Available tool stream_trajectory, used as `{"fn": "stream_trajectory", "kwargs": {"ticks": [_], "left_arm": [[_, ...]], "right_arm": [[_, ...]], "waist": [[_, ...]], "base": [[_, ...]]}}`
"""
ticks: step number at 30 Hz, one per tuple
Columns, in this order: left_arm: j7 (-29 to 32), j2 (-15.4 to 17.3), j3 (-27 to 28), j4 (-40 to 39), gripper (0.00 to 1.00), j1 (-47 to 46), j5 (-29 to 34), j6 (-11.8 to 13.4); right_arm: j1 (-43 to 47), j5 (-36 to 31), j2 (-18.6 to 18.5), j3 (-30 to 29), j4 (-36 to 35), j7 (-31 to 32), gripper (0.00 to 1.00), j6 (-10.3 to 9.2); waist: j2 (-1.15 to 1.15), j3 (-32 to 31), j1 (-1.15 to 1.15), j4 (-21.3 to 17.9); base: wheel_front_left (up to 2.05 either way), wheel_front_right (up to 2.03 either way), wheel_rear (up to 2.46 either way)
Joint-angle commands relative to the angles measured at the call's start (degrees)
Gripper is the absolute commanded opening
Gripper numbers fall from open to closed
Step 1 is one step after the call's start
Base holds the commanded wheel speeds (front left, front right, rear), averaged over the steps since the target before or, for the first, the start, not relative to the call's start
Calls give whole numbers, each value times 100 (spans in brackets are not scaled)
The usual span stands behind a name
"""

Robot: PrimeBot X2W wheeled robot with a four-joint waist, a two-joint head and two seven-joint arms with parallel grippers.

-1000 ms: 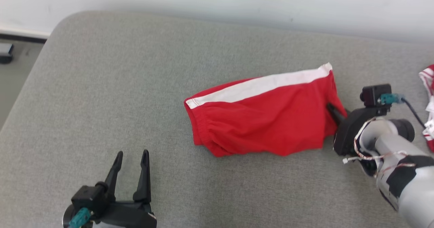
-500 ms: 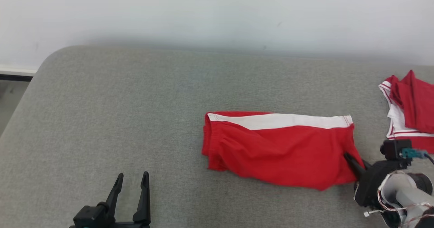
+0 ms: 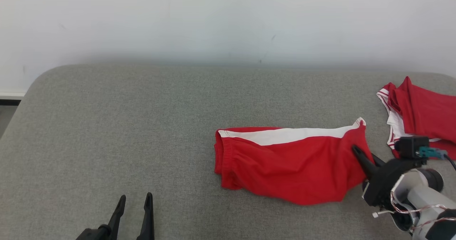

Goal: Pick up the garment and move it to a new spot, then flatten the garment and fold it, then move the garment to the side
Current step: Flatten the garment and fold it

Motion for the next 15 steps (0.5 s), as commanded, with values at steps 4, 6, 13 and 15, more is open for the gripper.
{"fn": "stream_trajectory", "kwargs": {"ticks": [4,6,13,15], "left_arm": [[-16,0,38,-32,100,96,-19,13],[-16,-3,34,-40,100,100,-14,13],[-16,-17,2,-62,100,4,-52,13],[-16,-21,-20,-61,100,-22,-62,13]], "right_arm": [[-197,-319,86,39,-470,-38,0,-11],[-266,-475,170,41,-667,-2,0,-11],[-265,-850,683,-135,-1122,253,0,-11],[-302,-993,873,-213,-1085,318,0,-11]], "waist": [[0,-41,0,-9],[0,-34,0,5],[0,58,0,148],[0,101,0,198]], "base": [[0,0,0],[0,0,0],[0,0,0],[0,0,0]]}}
